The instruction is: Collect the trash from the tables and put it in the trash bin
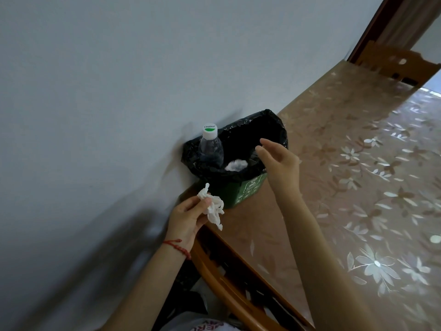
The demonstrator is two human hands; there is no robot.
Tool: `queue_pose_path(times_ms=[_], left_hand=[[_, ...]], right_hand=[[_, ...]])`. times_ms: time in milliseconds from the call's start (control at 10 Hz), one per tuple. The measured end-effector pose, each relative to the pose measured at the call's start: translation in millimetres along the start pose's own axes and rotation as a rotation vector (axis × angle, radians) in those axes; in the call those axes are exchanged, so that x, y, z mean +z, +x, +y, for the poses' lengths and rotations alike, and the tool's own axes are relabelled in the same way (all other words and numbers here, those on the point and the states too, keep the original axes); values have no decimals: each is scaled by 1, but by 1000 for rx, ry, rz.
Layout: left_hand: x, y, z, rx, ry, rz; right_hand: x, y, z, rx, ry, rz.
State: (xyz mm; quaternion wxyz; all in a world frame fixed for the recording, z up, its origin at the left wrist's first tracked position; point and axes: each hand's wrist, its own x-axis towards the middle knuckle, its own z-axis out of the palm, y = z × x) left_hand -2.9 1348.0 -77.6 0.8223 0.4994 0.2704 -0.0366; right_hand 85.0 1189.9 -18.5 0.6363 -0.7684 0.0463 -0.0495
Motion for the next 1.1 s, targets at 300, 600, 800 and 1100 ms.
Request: queue_pose_path(times_ms=[300, 600, 800, 1100], left_hand=[[14, -5, 7, 144, 75, -46], [67, 19, 49, 417, 269, -63], [106, 55, 67, 573, 503, -86], [98, 37, 57, 682, 649, -41]], right_hand=[[-30, -78, 87, -424, -770, -131], [-48, -103, 120, -412, -965, -195], [-47, -106, 117, -423, -961, -175], [-54, -111, 123, -422, -917, -156]])
